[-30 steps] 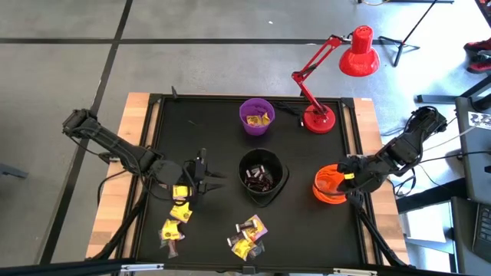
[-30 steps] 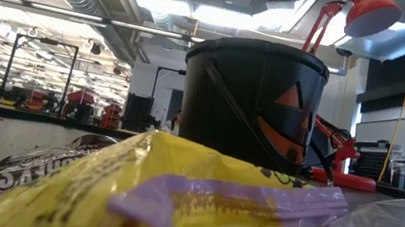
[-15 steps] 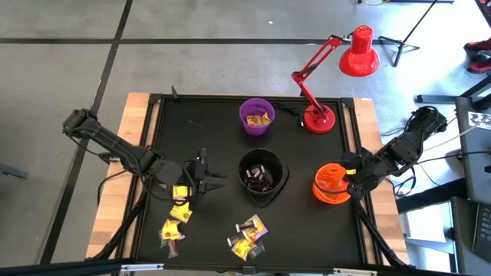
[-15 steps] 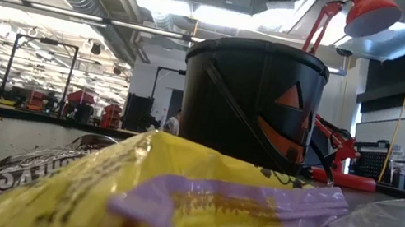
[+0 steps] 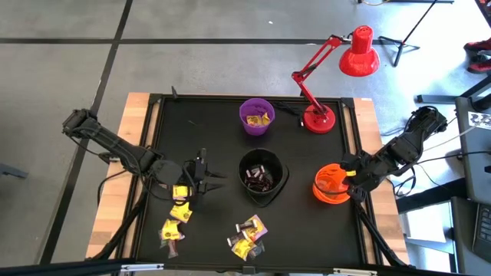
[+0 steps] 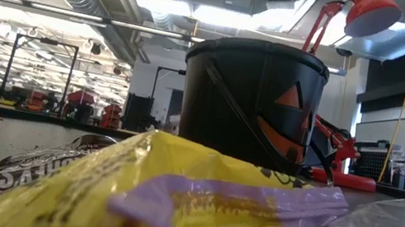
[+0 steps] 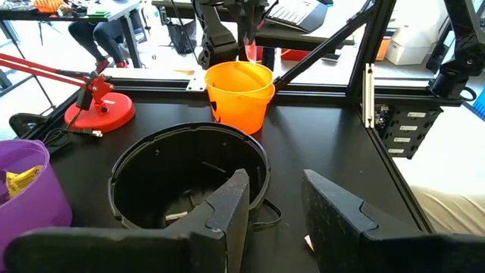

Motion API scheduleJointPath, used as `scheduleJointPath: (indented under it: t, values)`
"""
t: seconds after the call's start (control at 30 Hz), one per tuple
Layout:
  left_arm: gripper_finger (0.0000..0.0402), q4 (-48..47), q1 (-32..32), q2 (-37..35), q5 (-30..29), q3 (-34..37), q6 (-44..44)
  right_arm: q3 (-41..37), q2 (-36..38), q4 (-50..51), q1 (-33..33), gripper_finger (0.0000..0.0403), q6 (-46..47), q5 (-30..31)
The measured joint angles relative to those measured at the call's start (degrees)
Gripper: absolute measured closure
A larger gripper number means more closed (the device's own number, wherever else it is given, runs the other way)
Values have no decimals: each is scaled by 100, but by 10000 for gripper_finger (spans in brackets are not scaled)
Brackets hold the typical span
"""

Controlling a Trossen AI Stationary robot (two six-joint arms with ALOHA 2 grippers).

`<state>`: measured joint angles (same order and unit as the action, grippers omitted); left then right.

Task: Sort candy
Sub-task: Put the orange gummy into the orange bucket

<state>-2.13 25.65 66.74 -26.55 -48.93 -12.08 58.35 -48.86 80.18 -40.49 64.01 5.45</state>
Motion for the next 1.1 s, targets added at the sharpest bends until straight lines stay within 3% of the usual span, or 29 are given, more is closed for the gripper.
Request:
scheduleJointPath:
  t: [0.87, 0.97, 1.1]
  values:
    - [289, 2, 0, 0, -2, 0, -125, 0, -2, -379, 0, 388, -225, -56]
    - [289, 2, 0, 2, -2, 0, -127, 0, -4, -591, 0, 371, -900, -132]
    - [289, 2, 0, 2, -91, 0, -129, 0, -4, -681, 0, 320, -1348, -208]
